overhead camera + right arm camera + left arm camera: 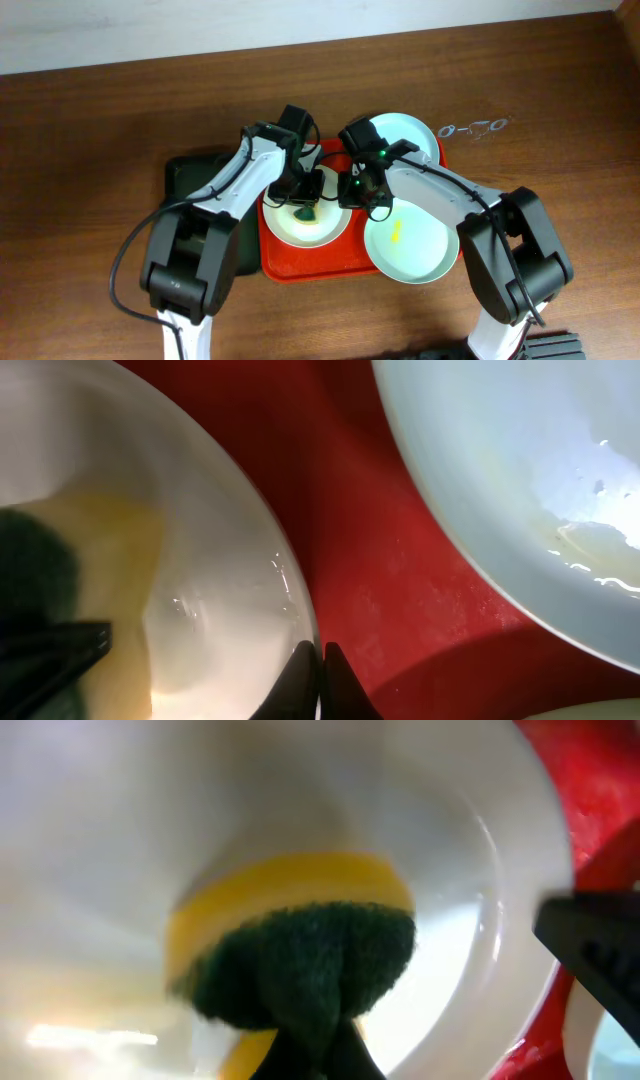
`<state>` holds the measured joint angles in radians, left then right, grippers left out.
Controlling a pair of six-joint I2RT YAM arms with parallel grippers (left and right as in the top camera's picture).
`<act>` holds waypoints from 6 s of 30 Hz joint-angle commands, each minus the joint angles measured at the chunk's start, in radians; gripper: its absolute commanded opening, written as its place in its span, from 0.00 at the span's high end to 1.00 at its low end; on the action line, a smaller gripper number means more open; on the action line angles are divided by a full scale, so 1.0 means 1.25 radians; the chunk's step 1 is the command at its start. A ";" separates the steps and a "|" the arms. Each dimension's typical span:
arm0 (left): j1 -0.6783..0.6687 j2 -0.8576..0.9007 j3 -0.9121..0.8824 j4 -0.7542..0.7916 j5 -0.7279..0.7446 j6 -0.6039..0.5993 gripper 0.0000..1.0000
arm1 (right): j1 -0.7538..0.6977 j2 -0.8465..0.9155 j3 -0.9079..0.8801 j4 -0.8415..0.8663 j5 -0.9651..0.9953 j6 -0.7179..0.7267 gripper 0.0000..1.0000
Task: Clean dirty plates on tray and stack at the side
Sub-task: 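Scrub the white plate with the sponge while right gripper holds it, then return the sponge to the black tray with left gripper, then lift the white plate off the red tray with right gripper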
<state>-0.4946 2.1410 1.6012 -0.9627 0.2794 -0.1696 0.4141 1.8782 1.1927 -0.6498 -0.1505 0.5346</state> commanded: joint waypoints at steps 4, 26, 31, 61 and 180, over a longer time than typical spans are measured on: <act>-0.004 -0.075 -0.011 -0.036 -0.235 -0.046 1.00 | 0.006 -0.019 -0.004 0.003 0.004 -0.005 0.96; -0.072 -0.075 -0.191 0.107 0.034 -0.080 1.00 | 0.006 -0.019 -0.004 0.002 0.001 -0.005 0.96; -0.067 -0.083 -0.146 0.083 0.024 -0.066 1.00 | 0.006 -0.019 -0.004 0.002 0.001 -0.005 0.96; -0.031 -0.018 -0.097 0.069 0.054 -0.039 1.00 | 0.006 -0.019 -0.004 0.003 0.001 -0.005 0.96; 0.441 -0.613 -0.233 0.000 -0.151 -0.052 0.01 | 0.328 -0.010 0.396 0.079 0.560 -0.283 0.96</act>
<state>0.0528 1.3838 1.3018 -0.9615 0.0788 -0.2302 0.8078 1.8763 1.6661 -0.5812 0.4740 0.3038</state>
